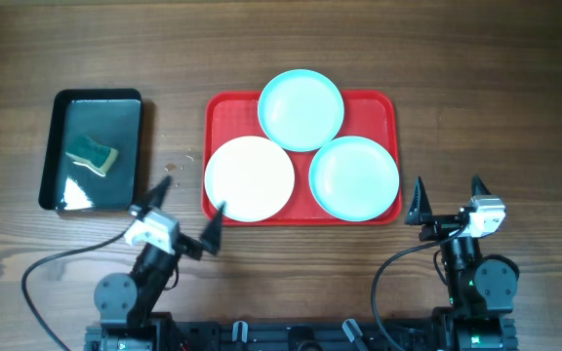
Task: Clean dirty plates on tray and stack at the side
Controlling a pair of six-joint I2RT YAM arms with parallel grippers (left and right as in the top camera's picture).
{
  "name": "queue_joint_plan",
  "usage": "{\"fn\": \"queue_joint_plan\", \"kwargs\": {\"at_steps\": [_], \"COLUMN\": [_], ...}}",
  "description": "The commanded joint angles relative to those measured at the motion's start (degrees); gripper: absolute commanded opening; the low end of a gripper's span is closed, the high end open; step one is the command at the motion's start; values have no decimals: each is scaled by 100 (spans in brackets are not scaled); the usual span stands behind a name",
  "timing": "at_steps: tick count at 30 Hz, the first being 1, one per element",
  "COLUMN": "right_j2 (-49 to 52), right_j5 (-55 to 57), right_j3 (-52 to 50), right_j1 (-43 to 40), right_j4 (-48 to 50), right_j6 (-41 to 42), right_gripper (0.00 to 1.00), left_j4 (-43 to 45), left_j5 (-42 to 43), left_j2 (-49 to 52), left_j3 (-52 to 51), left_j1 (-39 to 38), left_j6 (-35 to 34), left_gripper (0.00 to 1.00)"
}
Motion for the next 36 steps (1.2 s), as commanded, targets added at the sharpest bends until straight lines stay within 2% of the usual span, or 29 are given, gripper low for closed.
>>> {"fn": "queue_joint_plan", "kwargs": {"at_steps": [1, 2, 3, 5, 7, 11, 14, 16, 18, 21, 23, 24, 26, 27, 31, 33, 36], "right_j2": [-46, -46, -46, -46, -46, -46, -46, -46, -46, -46, -46, -46, -46, -46, -46, -46, -46], "right_j5": [-24, -24, -24, -24, -24, -24, -24, -24, -24, -24, -24, -24, -24, -24, -24, -24, -24], "right_j3": [-7, -7, -7, -7, -7, -7, -7, -7, -7, -7, -7, -7, -7, -7, -7, -7, -7], "right_j1": [-24, -24, -24, -24, -24, -24, -24, -24, -24, -24, -24, -24, -24, -24, -24, -24, -24], "right_j4": [11, 11, 11, 11, 11, 11, 11, 9, 9, 11, 11, 11, 11, 11, 11, 11, 11], "right_j6": [-74, -74, -74, -74, -76, -72, -74, -74, -72, -74, -74, -74, -76, -76, -76, -74, -74], "right_gripper": [100, 100, 100, 100, 100, 100, 100, 100, 100, 100, 100, 100, 100, 100, 100, 100, 100], "left_j4": [970, 2608, 3123, 3585, 3418, 1880, -426, -1812, -3265, -4439, -4586, -4562, -4900, -5206, -6384, -6336, -6293], "left_j5": [2170, 2015, 1768, 990, 391, -219, -1550, -2096, -2052, -1047, -1091, -1550, -2892, -3161, -3344, -3292, -2579], "left_j2": [-63, -63, -63, -61, -13, 732, 2243, 3250, 4492, 5587, 6227, 6492, 7051, 7337, 8452, 8771, 9291], "left_j3": [-2, 0, 2, 90, 334, 1530, 3268, 4336, 5560, 6535, 6865, 6996, 7427, 7729, 8907, 8972, 8972], "left_j1": [-39, -39, -39, -39, -37, -35, -35, -35, -35, -35, -33, -22, 179, 376, 1185, 1392, 1582], "left_j6": [-356, -787, -905, -1093, -1005, -258, 28, 365, 695, 704, 505, -131, -1858, -2146, -2302, -2302, -2302], "left_gripper": [100, 100, 100, 100, 100, 100, 100, 100, 100, 100, 100, 100, 100, 100, 100, 100, 100]}}
